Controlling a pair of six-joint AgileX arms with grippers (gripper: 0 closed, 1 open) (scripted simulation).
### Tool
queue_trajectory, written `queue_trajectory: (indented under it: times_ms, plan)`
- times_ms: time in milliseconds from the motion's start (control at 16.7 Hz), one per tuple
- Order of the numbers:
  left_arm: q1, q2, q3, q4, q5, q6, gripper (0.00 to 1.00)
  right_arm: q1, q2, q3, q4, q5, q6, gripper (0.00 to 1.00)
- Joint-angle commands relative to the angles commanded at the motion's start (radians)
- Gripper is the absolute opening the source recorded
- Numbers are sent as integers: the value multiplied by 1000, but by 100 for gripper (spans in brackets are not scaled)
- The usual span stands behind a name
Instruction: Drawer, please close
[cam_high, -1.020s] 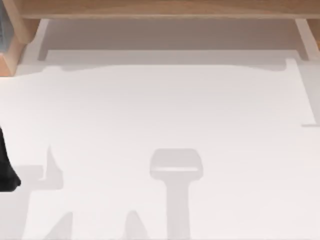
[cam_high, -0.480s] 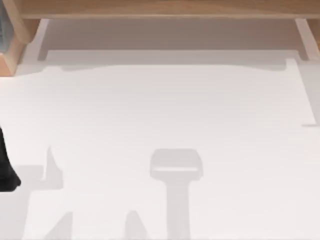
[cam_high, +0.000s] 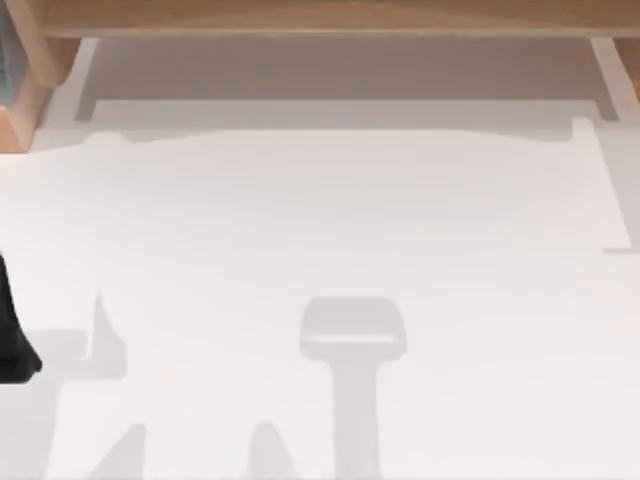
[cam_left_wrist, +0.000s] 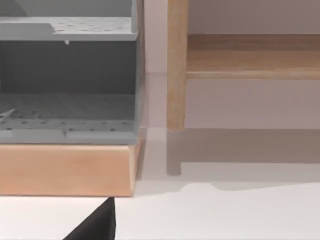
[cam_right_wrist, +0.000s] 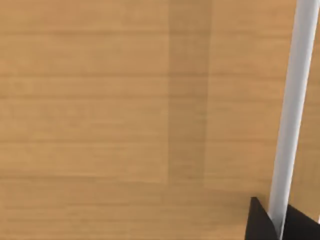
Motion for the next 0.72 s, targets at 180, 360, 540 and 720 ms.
queue_trajectory:
  times_ms: [180, 360, 540, 720]
  plan:
    - [0, 0, 0, 0, 0, 0, 100, 0, 0, 0, 0, 0, 0, 0]
    - [0, 0, 0, 0, 0, 0, 100, 5, 7, 15, -11, 10, 1, 0]
    - [0, 0, 0, 0, 0, 0, 100, 43, 34, 89, -57, 51, 1, 0]
    - [0, 0, 0, 0, 0, 0, 100, 91, 67, 175, -113, 96, 1, 0]
